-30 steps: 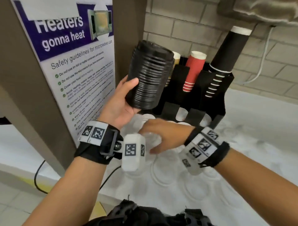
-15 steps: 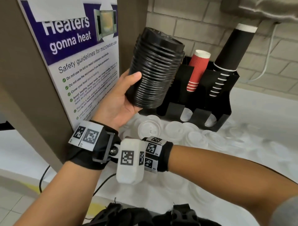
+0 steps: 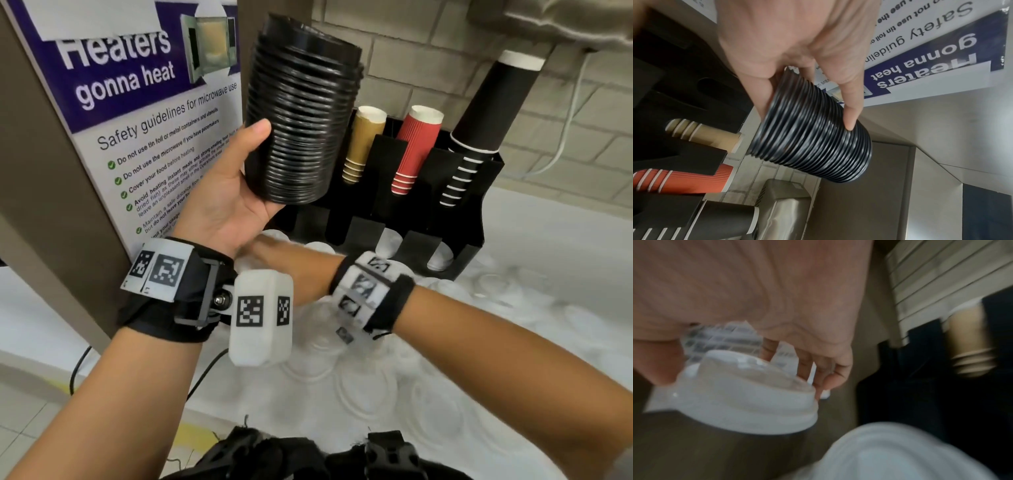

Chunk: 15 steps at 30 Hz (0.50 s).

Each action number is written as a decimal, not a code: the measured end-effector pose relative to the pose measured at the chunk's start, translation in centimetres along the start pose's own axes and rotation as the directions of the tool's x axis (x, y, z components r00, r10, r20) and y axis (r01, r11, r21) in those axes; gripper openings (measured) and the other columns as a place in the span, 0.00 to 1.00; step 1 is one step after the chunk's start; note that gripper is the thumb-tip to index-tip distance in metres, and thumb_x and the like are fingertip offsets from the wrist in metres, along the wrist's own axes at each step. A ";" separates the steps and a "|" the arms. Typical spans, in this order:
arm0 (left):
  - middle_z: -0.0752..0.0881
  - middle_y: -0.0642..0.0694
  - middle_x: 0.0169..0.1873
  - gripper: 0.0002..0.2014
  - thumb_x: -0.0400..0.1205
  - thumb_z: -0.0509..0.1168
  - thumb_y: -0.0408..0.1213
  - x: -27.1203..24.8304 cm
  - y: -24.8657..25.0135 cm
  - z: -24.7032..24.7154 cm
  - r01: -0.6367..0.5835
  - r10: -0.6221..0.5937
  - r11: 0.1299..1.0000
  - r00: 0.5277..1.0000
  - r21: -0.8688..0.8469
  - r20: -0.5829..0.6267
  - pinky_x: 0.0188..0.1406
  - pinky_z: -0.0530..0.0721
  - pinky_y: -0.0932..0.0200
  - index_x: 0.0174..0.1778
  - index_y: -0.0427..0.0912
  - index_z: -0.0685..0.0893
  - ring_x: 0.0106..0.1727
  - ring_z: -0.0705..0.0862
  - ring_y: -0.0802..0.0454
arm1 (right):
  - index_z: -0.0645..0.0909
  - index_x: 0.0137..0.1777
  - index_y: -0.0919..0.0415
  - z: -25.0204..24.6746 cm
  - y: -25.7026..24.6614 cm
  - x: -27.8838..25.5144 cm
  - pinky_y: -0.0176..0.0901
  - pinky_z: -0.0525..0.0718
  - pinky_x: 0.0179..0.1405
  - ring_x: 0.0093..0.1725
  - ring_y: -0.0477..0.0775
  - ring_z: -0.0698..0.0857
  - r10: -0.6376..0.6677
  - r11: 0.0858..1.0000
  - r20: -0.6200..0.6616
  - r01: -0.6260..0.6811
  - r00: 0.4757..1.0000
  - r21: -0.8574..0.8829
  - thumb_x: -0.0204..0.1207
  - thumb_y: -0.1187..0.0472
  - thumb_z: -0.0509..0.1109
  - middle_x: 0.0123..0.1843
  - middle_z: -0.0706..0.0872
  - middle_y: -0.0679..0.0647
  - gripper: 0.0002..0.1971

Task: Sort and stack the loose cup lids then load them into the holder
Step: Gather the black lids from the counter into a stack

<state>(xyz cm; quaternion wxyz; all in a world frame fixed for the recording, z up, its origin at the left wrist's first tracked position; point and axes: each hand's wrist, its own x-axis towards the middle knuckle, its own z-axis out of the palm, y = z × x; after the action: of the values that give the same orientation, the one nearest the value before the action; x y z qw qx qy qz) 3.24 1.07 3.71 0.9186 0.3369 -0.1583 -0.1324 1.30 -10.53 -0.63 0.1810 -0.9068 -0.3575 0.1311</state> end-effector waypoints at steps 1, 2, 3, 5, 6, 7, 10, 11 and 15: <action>0.91 0.44 0.51 0.12 0.81 0.64 0.37 0.1 0.1 0.1 -0.006 0.005 0.999 1.000 -0.033 -0.022 0.53 0.88 0.46 0.58 0.38 0.83 0.60 0.88 0.44 | 0.71 0.72 0.65 -1.3 1.2 -0.9 0.53 0.79 0.62 0.56 0.53 0.78 0.033 0.999 -0.026 -0.033 0.999 0.005 0.67 0.58 0.80 0.62 0.78 0.57 0.35; 0.91 0.45 0.51 0.12 0.81 0.64 0.38 0.2 0.2 0.1 -0.007 0.007 0.999 1.000 -0.039 0.008 0.52 0.88 0.46 0.58 0.38 0.83 0.60 0.88 0.45 | 0.68 0.72 0.57 -2.3 2.1 -1.9 0.53 0.80 0.60 0.57 0.55 0.79 0.114 0.993 0.003 -0.114 0.993 -0.010 0.64 0.53 0.80 0.63 0.77 0.57 0.38; 0.91 0.45 0.51 0.12 0.80 0.65 0.38 0.1 0.1 0.1 -0.008 0.009 0.999 1.000 -0.031 0.022 0.53 0.88 0.47 0.58 0.38 0.83 0.60 0.88 0.45 | 0.66 0.72 0.52 -3.3 3.6 -3.1 0.54 0.80 0.58 0.57 0.58 0.79 0.185 0.983 0.032 -0.184 0.982 -0.022 0.63 0.50 0.79 0.62 0.76 0.58 0.38; 0.91 0.46 0.52 0.14 0.78 0.66 0.39 0.0 -0.3 -0.2 -0.009 0.010 1.000 0.999 -0.008 0.047 0.54 0.88 0.47 0.59 0.39 0.82 0.60 0.88 0.46 | 0.61 0.73 0.44 -4.6 6.4 -5.7 0.54 0.79 0.58 0.58 0.60 0.79 0.368 0.920 0.142 -0.338 0.919 -0.197 0.63 0.46 0.78 0.63 0.75 0.57 0.40; 0.91 0.47 0.52 0.14 0.78 0.66 0.39 0.0 -0.6 -0.4 -0.015 0.015 1.000 0.998 0.004 0.057 0.55 0.87 0.47 0.59 0.40 0.83 0.61 0.88 0.46 | 0.58 0.75 0.41 -4.7 7.4 -6.7 0.55 0.76 0.61 0.61 0.61 0.77 0.497 0.832 0.155 -0.418 0.854 -0.365 0.63 0.43 0.77 0.67 0.73 0.56 0.43; 0.91 0.47 0.52 0.13 0.80 0.65 0.38 0.0 -0.8 -0.5 -0.006 0.005 1.000 0.998 0.004 0.060 0.56 0.87 0.47 0.58 0.41 0.83 0.61 0.87 0.46 | 0.54 0.78 0.38 -4.6 8.1 -7.6 0.57 0.72 0.64 0.66 0.62 0.74 0.575 0.738 0.121 -0.449 0.809 -0.504 0.62 0.40 0.77 0.71 0.70 0.55 0.47; 0.91 0.48 0.52 0.11 0.82 0.62 0.38 0.0 -1.4 -1.0 0.001 -0.001 1.000 0.998 0.015 0.058 0.55 0.87 0.47 0.54 0.43 0.89 0.60 0.88 0.47 | 0.55 0.80 0.38 -3.3 7.3 -8.1 0.58 0.67 0.69 0.72 0.59 0.66 0.440 0.783 0.069 -0.345 0.896 -0.517 0.61 0.37 0.78 0.76 0.64 0.50 0.49; 0.91 0.48 0.52 0.12 0.82 0.62 0.38 0.0 -1.6 -1.0 0.006 -0.007 1.000 0.998 0.013 0.068 0.56 0.87 0.47 0.52 0.43 0.91 0.60 0.88 0.47 | 0.59 0.79 0.38 -2.3 6.3 -7.7 0.58 0.69 0.69 0.72 0.58 0.66 0.338 0.862 0.120 -0.255 0.934 -0.438 0.61 0.37 0.78 0.75 0.65 0.50 0.47; 0.91 0.48 0.54 0.10 0.78 0.68 0.40 -0.3 -2.4 -1.5 0.019 -0.020 1.000 0.996 0.016 0.087 0.54 0.87 0.48 0.52 0.46 0.92 0.61 0.88 0.48 | 0.57 0.80 0.41 3.3 2.6 -5.4 0.63 0.67 0.69 0.73 0.59 0.62 0.193 0.874 0.449 0.055 0.872 -0.483 0.63 0.38 0.79 0.78 0.61 0.53 0.48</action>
<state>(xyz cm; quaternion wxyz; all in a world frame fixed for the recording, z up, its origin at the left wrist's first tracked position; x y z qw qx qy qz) 3.19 0.29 1.01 0.9070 0.3392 -0.1959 -0.1548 -2.18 -15.23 -4.13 -0.1505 -0.8733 -0.3787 0.2672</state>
